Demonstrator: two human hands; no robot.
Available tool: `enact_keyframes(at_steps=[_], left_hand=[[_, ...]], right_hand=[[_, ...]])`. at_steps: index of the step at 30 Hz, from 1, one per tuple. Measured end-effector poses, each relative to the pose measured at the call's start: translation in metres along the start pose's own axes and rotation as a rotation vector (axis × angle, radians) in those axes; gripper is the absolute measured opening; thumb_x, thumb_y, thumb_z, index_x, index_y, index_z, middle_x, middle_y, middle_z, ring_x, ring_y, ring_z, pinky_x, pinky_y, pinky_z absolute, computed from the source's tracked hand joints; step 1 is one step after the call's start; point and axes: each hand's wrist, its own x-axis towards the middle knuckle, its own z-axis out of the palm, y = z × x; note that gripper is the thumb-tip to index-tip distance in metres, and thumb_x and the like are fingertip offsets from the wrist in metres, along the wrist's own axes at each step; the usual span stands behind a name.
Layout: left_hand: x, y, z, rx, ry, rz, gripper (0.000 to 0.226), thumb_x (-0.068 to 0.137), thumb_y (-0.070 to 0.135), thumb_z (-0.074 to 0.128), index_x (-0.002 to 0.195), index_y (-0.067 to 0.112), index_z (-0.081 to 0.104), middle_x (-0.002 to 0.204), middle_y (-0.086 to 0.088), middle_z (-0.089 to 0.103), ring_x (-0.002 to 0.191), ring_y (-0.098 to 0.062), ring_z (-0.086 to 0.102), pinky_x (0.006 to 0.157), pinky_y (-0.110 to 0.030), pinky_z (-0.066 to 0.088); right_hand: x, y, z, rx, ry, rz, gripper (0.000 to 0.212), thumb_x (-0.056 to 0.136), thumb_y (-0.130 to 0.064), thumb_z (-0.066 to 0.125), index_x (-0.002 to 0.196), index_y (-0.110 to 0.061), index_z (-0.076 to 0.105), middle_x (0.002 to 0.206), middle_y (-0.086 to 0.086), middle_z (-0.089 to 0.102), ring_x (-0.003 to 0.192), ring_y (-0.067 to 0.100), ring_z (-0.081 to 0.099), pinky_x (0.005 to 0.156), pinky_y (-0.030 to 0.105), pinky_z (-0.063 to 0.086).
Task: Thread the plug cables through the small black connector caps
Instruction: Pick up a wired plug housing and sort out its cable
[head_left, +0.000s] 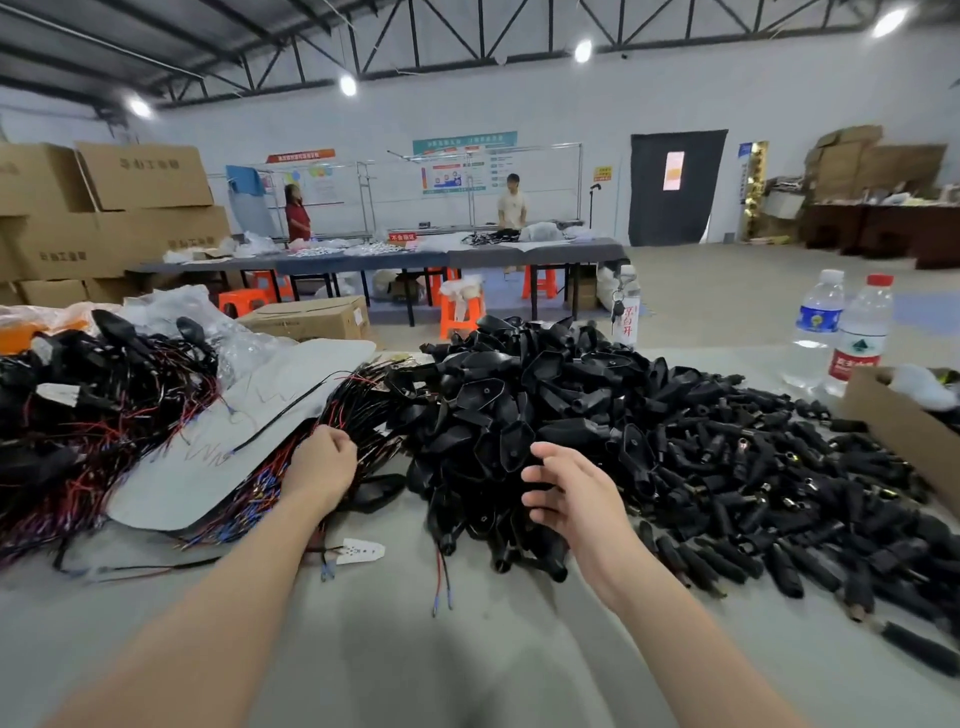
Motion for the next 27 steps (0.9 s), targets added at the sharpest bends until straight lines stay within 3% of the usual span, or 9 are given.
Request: enact_keyframes(at_steps=[3, 6, 12, 17, 21, 27], left_hand=[[0.022, 0.001, 0.005, 0.056, -0.027, 0.042, 0.016, 0.098, 0.021, 0.047, 0.109, 0.018, 0.058, 0.109, -0.006, 0.065, 0.094, -0.024, 0.055, 0.080, -0.034, 0.042], [0.041, 0.004, 0.012, 0.216, -0.075, 0.130, 0.031, 0.100, 0.024, 0.045, 0.127, 0.016, 0.058, 0.122, -0.008, 0.064, 0.111, -0.029, 0.058, 0.093, -0.041, 0.049], [0.072, 0.002, 0.026, 0.446, -0.148, 0.158, 0.043, 0.102, 0.025, 0.041, 0.142, 0.013, 0.049, 0.138, -0.017, 0.053, 0.127, -0.038, 0.049, 0.101, -0.047, 0.046], [0.081, 0.000, 0.035, 0.574, -0.123, 0.146, 0.039, 0.104, 0.027, 0.038, 0.138, 0.011, 0.048, 0.140, -0.017, 0.047, 0.134, -0.036, 0.037, 0.103, -0.048, 0.041], [0.082, 0.000, 0.042, 0.638, -0.122, 0.127, 0.027, 0.104, 0.024, 0.038, 0.120, 0.008, 0.053, 0.126, -0.018, 0.057, 0.125, -0.036, 0.042, 0.093, -0.046, 0.043], [0.086, 0.005, 0.045, 0.710, -0.099, 0.083, 0.025, 0.102, 0.017, 0.044, 0.124, 0.011, 0.054, 0.129, -0.016, 0.059, 0.126, -0.034, 0.047, 0.092, -0.044, 0.043]], right_hand=[[0.012, 0.006, -0.004, -0.007, 0.042, -0.006, 0.028, 0.097, -0.007, 0.048, 0.106, -0.019, 0.072, 0.077, 0.000, 0.072, 0.062, 0.013, 0.064, 0.057, 0.024, 0.053], [0.022, 0.013, -0.008, 0.018, 0.094, -0.020, 0.030, 0.096, -0.005, 0.048, 0.104, -0.020, 0.073, 0.077, -0.001, 0.072, 0.061, 0.013, 0.064, 0.058, 0.025, 0.053], [0.040, 0.021, -0.009, 0.023, 0.119, -0.056, 0.030, 0.096, -0.007, 0.049, 0.100, -0.022, 0.073, 0.077, -0.002, 0.071, 0.062, 0.013, 0.064, 0.063, 0.028, 0.053], [0.046, 0.019, -0.009, 0.061, 0.098, -0.099, 0.030, 0.096, -0.007, 0.050, 0.100, -0.024, 0.075, 0.079, -0.002, 0.072, 0.063, 0.013, 0.064, 0.058, 0.024, 0.054], [0.049, 0.015, -0.009, 0.121, 0.083, -0.129, 0.030, 0.095, -0.006, 0.050, 0.100, -0.022, 0.075, 0.080, 0.001, 0.072, 0.062, 0.014, 0.064, 0.056, 0.023, 0.054], [0.050, 0.013, -0.006, 0.134, 0.067, -0.147, 0.029, 0.096, -0.005, 0.049, 0.103, -0.020, 0.073, 0.078, 0.001, 0.072, 0.061, 0.013, 0.063, 0.056, 0.023, 0.053]])
